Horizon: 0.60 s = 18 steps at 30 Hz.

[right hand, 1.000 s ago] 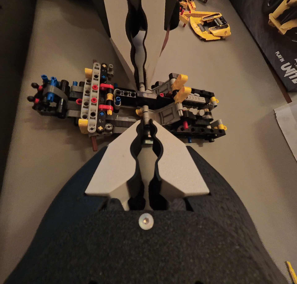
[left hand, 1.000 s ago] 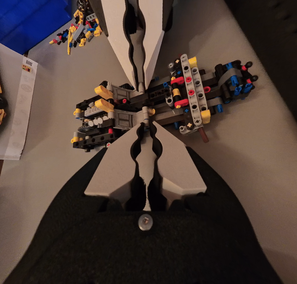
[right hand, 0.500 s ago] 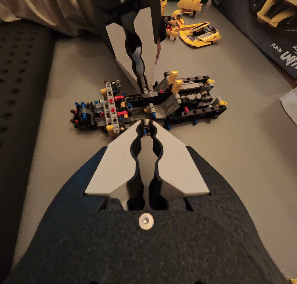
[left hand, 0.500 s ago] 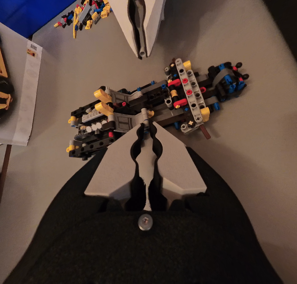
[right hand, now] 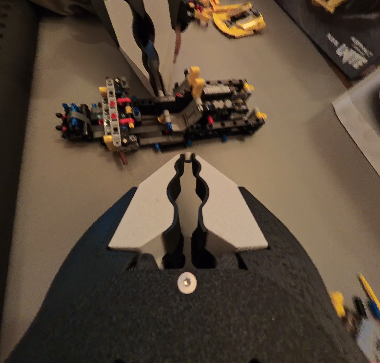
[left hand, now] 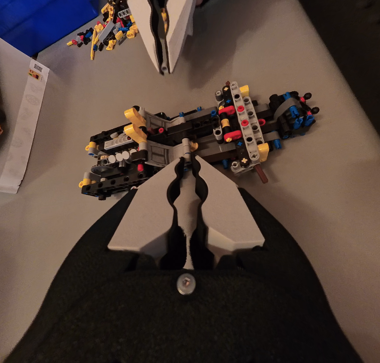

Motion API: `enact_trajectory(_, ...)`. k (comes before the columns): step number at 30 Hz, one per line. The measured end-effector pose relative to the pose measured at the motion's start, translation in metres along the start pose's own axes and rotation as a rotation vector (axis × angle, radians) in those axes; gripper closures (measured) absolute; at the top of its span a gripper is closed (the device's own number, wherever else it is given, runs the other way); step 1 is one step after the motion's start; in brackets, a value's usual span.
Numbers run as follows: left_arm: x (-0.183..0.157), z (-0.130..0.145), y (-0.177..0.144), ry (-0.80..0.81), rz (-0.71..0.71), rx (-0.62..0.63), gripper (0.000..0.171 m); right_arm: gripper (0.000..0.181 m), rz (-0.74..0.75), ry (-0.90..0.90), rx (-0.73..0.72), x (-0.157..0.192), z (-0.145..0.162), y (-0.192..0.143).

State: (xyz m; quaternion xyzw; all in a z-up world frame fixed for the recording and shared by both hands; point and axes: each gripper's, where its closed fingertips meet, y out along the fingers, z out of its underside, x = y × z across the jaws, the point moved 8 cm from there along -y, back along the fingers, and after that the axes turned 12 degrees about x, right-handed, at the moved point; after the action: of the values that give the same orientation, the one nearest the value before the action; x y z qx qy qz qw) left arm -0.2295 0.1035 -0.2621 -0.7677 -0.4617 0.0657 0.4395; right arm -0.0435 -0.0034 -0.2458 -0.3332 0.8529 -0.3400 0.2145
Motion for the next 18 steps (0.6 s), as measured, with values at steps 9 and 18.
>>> enact_trajectory(9, 0.000, -0.013, 0.013, 0.008, -0.130, 0.038, 0.165, 0.175, 0.354, 0.328, 0.372, -0.047, 0.119, -0.113)
enact_trajectory(18, 0.001, -0.009, 0.013, -0.026, -0.112, -0.012, 0.164, 0.156, 0.387, 0.449, 0.219, -0.054, 0.109, -0.131)
